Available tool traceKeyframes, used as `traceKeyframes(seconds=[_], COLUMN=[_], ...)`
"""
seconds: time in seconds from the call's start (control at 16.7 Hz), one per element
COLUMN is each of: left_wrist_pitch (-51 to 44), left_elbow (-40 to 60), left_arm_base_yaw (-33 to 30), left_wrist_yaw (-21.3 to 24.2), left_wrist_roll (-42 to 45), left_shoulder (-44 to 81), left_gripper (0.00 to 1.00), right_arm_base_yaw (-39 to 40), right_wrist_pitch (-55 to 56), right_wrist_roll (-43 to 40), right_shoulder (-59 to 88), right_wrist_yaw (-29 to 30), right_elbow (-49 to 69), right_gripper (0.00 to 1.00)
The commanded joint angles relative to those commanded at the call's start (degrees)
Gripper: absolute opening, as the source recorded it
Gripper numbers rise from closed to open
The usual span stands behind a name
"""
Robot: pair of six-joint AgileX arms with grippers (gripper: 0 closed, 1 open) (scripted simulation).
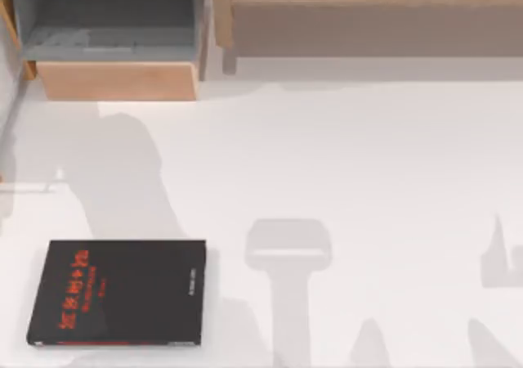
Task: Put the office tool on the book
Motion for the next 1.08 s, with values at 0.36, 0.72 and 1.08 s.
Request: traceKeyframes(seconds=[0.36,0.72,1.08], left_wrist_pitch=[8.08,8.08,8.08], left_elbow=[-4.35,-4.35,-4.35], left_arm_base_yaw=[-1.29,-1.29,-1.29], left_wrist_yaw=[-0.16,-0.16,-0.16], left_wrist_roll=[-1.44,-1.44,-1.44], left_shoulder=[3.98,3.98,3.98], left_gripper=[1.0,0.77,0.32], right_arm_base_yaw=[0.0,0.0,0.0], right_wrist_pitch=[0.0,0.0,0.0], right_wrist_roll=[0.0,0.0,0.0], right_shoulder=[0.0,0.0,0.0], right_wrist_yaw=[0.0,0.0,0.0], right_elbow=[0.0,0.0,0.0], right_gripper=[1.0,1.0,1.0])
